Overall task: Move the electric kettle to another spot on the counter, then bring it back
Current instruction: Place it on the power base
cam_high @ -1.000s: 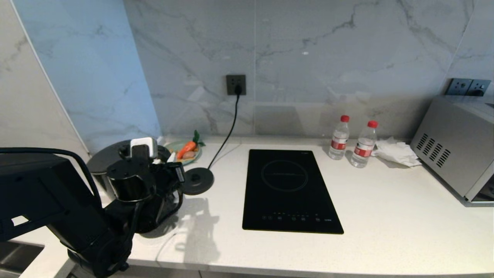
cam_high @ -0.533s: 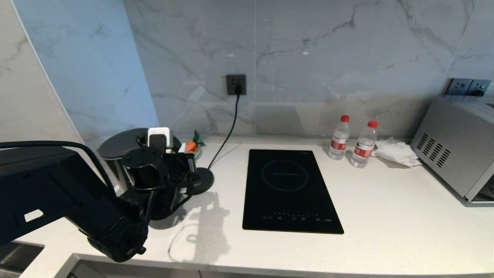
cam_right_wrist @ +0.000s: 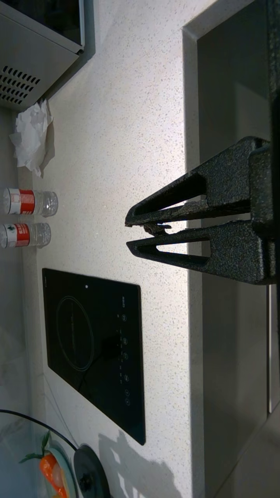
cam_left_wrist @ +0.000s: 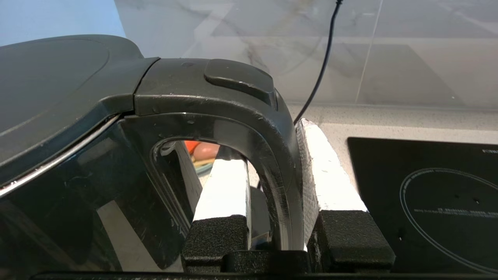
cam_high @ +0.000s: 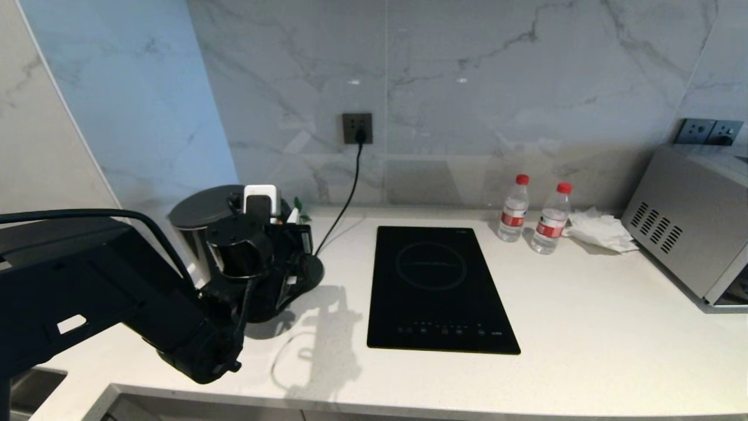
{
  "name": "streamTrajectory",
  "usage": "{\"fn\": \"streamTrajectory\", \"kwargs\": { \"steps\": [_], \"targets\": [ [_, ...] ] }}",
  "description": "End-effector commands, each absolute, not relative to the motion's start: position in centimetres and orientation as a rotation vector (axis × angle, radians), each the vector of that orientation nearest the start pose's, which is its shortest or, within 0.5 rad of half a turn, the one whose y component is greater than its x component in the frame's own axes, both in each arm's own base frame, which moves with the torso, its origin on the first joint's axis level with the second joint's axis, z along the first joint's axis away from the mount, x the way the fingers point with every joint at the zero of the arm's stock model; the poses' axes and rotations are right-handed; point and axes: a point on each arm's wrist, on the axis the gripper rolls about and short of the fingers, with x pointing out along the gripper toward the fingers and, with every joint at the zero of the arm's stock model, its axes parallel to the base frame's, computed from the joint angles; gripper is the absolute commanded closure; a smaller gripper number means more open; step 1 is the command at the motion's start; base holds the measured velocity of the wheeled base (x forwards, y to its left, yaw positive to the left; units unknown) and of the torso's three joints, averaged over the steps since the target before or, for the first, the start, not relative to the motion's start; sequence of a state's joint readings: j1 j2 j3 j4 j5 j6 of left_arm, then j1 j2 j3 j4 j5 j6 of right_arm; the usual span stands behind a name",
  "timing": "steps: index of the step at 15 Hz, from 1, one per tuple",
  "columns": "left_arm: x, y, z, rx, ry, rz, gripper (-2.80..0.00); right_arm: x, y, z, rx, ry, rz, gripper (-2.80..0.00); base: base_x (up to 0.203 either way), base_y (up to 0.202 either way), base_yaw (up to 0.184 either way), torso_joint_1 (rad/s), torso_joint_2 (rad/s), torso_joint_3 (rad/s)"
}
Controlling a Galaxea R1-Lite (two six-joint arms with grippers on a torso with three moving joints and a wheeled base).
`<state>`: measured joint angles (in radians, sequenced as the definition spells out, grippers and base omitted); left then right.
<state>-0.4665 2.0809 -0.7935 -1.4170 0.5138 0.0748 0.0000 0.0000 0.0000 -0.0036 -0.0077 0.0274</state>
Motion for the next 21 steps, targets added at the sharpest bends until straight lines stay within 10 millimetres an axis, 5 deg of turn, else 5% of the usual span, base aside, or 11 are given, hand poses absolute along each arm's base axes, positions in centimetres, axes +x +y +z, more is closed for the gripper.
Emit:
{"fn": "streamTrajectory", "kwargs": {
  "steps": [1, 6, 21],
  "targets": [
    [33.8, -16.1, 12.9, 0.011, -0.117, 0.048, 0.00, -2.3, 0.0, 7.6, 0.028, -0.003, -0.008, 0.00, 0.000, 0.000, 0.000, 0.000, 0.00, 0.000],
    [34.3, -16.4, 12.7, 0.008, -0.119, 0.057, 0.00, -2.3, 0.0, 7.6, 0.028, -0.002, -0.008, 0.00, 0.161, 0.000, 0.003, 0.004, 0.00, 0.002],
    [37.0, -19.3, 10.0, 0.004, -0.115, 0.066, 0.00, -2.3, 0.0, 7.6, 0.028, -0.003, -0.008, 0.00, 0.000, 0.000, 0.000, 0.000, 0.00, 0.000]
  ]
}}
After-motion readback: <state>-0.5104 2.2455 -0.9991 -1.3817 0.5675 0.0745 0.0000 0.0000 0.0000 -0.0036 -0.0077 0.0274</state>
